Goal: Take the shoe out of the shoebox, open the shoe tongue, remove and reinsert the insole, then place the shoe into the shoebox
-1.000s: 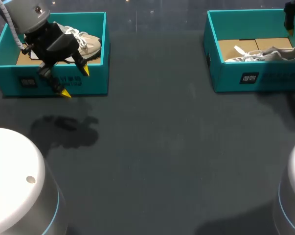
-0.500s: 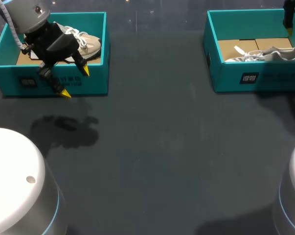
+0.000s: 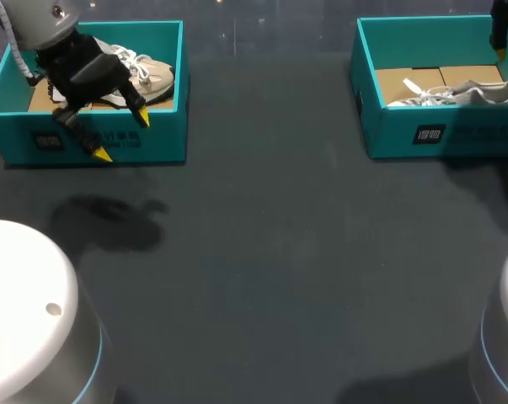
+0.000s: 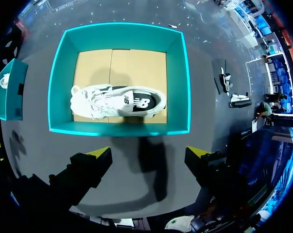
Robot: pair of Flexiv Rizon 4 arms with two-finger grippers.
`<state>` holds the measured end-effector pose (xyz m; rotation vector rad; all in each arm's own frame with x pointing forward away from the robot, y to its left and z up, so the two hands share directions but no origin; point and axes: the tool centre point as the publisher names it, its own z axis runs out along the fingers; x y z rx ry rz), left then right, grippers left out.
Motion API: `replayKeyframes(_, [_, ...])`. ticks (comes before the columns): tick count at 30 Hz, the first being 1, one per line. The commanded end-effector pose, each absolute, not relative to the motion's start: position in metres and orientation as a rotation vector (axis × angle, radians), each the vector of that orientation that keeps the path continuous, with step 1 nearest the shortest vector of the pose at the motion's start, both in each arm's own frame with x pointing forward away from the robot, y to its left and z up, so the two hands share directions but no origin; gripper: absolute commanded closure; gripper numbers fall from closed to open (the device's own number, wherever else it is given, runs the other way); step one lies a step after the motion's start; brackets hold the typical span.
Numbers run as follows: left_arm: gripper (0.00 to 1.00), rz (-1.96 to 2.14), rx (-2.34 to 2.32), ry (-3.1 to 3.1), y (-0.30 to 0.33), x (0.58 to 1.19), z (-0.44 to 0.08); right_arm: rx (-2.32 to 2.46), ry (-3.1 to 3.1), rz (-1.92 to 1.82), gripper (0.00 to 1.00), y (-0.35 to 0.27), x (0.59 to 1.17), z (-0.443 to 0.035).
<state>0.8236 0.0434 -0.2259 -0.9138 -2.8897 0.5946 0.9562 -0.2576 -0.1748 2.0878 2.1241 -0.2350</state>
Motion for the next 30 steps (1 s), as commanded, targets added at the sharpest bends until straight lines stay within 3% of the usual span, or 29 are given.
replayKeyframes(1, [0.00, 0.473, -1.161, -2.760, 0.067, 0.858, -0.200, 2.087, 2.123, -0.235, 0.00, -0.258, 0.955, -0.174])
replayKeyframes(6, [0.00, 0.234, -1.466, -2.637, 0.099, 0.893, -0.191, 2.087, 2.123, -0.235, 0.00, -0.258, 0.955, -0.174])
replayKeyframes(19, [0.00, 0.228, -1.480, -2.636, 0.105, 0.902, -0.190, 2.087, 2.123, -0.235, 0.00, -0.258, 0.955, -0.174])
replayKeyframes(30, [0.00, 0.096, -1.989, -2.241, 0.152, 0.958, -0.192, 2.087, 2.123, -0.235, 0.00, -0.258, 0.955, -0.174])
